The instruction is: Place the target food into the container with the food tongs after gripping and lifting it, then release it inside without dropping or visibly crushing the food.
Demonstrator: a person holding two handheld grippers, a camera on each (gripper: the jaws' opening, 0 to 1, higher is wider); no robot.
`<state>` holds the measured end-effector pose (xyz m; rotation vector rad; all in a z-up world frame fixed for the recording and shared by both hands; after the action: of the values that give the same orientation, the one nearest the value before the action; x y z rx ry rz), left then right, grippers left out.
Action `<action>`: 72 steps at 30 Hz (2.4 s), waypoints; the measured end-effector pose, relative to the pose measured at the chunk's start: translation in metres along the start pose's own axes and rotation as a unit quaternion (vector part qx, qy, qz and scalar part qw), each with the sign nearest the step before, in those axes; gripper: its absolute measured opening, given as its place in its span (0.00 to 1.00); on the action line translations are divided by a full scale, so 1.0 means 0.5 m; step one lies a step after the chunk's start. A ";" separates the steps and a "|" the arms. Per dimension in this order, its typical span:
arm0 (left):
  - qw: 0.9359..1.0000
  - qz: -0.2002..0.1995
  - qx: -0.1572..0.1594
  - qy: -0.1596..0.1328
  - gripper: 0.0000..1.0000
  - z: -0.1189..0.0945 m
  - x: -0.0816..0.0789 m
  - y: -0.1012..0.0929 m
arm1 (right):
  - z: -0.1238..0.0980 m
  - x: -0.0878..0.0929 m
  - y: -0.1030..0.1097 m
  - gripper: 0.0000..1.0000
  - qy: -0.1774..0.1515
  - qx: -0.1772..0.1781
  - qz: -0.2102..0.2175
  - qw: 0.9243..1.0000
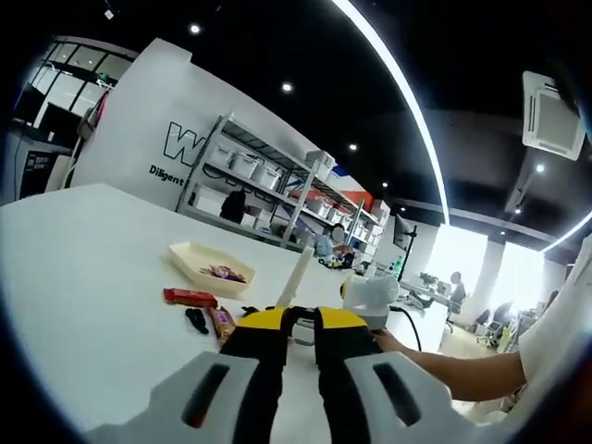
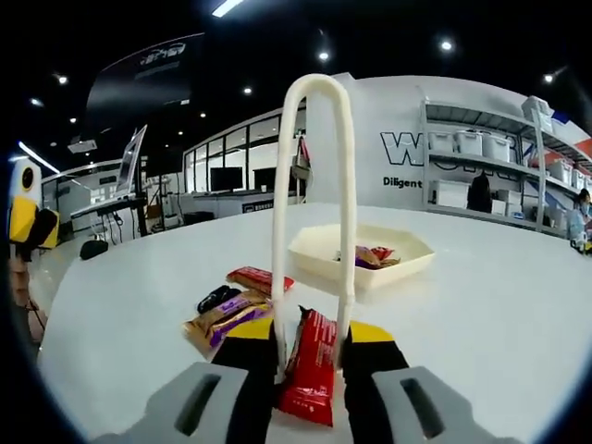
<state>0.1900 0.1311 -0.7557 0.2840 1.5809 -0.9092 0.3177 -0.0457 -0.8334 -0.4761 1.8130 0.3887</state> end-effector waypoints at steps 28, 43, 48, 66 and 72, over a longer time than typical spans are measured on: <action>1.000 -0.006 -0.003 0.016 0.11 0.009 0.020 -0.004 | -0.030 -0.053 -0.026 0.18 -0.041 -0.014 0.077 0.996; 1.000 -0.017 -0.012 0.022 0.11 0.010 0.035 0.011 | 0.073 -0.156 -0.102 0.18 -0.062 -0.003 0.091 0.994; 0.999 -0.012 -0.013 0.029 0.11 0.013 0.039 0.011 | 0.114 -0.168 -0.129 0.18 -0.057 0.002 0.108 0.993; 0.989 0.113 -0.067 0.066 0.30 0.014 0.063 0.051 | 0.197 -0.113 -0.139 0.18 0.004 0.014 0.092 0.996; 0.984 0.136 -0.095 0.059 0.67 0.009 0.059 0.067 | 0.200 -0.118 -0.143 0.18 0.006 0.022 0.074 0.997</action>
<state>0.2077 0.1410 -0.7956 0.4142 1.6753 -0.5347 0.4512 -0.0512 -0.8066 -0.3145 1.8701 0.4483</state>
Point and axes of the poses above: the point that each gripper's makers call its tool centre point, and the gripper's own axes: z roughly forward along the fingers, y roughly to its left, x roughly out of its underside, the point moved 6 cm from there along -z, roughly backward along the fingers, and after that the axes turned 1 degree about y, right-handed, at the moved point
